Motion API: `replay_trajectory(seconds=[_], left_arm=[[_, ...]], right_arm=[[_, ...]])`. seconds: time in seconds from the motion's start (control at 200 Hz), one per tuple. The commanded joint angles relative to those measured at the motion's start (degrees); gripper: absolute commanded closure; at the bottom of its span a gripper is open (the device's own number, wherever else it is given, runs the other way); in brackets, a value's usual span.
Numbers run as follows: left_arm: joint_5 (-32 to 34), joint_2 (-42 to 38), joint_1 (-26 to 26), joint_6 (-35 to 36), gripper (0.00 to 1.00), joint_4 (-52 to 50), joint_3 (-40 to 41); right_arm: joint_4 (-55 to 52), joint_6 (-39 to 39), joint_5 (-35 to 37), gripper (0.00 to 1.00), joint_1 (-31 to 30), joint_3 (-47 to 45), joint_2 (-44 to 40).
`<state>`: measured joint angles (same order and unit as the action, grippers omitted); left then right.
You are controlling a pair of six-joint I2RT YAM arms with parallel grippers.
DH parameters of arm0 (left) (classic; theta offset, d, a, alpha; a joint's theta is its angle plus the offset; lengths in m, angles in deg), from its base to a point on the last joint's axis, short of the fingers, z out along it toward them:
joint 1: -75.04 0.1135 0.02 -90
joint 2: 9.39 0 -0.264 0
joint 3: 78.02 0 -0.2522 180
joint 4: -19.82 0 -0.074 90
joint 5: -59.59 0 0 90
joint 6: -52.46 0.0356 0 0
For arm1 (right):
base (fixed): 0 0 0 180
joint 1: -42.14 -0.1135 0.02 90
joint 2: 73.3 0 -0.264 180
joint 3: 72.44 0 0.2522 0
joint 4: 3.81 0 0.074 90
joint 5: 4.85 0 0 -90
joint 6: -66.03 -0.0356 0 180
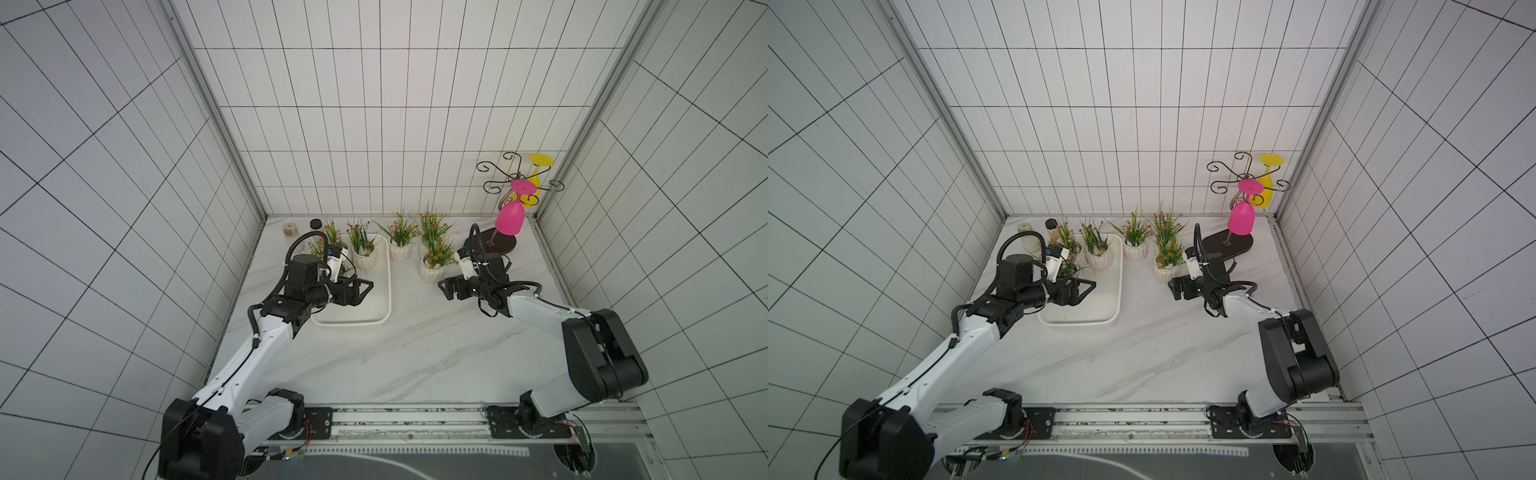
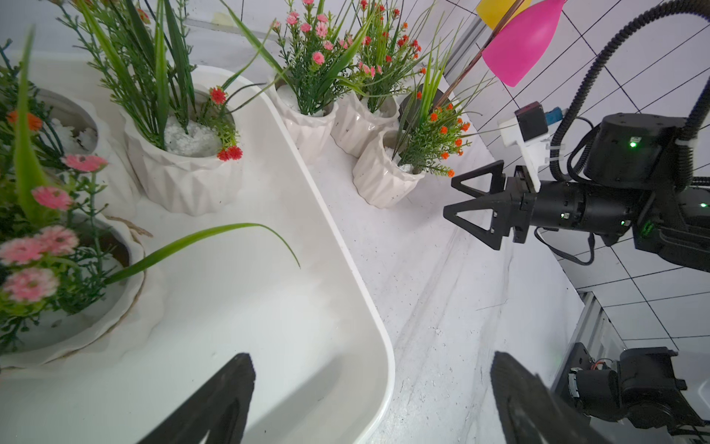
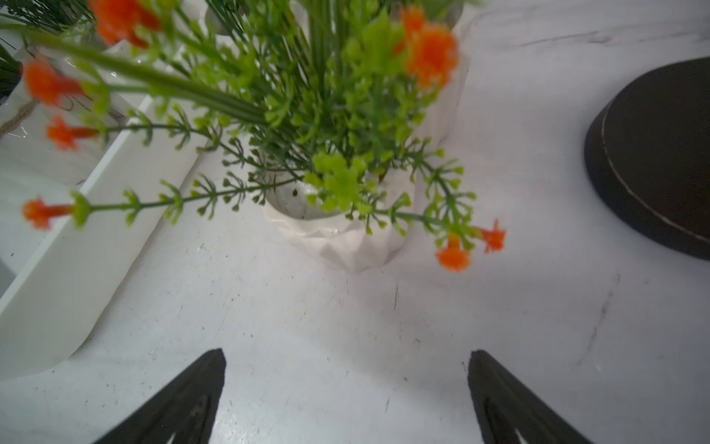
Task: Put the potted gypsophila into the storage box
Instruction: Pick up the baby's breath potted plant from the center of the board.
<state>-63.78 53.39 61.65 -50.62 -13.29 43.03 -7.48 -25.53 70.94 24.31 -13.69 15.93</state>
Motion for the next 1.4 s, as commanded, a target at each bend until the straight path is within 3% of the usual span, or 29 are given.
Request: replay_trajectory(seconds=[0.0,0.725,1.399], left_arm=[[-2.8,0.0,0.3,-0.3,0.05,0.2,-0.4],[-5.2,-2.7,2.6,-1.6,0.05,2.8,1.5],[-6.2,-3.5,3.8,-2.4,0.05,4.1,2.6]], right_arm=[[7.7,3.0,-0.8,0.01,-1.0,4.8,1.4],[22.5,5.1,-3.2,0.01,-2.2,10.2,14.4],[24.7,5.3,-5.1,0.06,-2.4,15.7,22.1]])
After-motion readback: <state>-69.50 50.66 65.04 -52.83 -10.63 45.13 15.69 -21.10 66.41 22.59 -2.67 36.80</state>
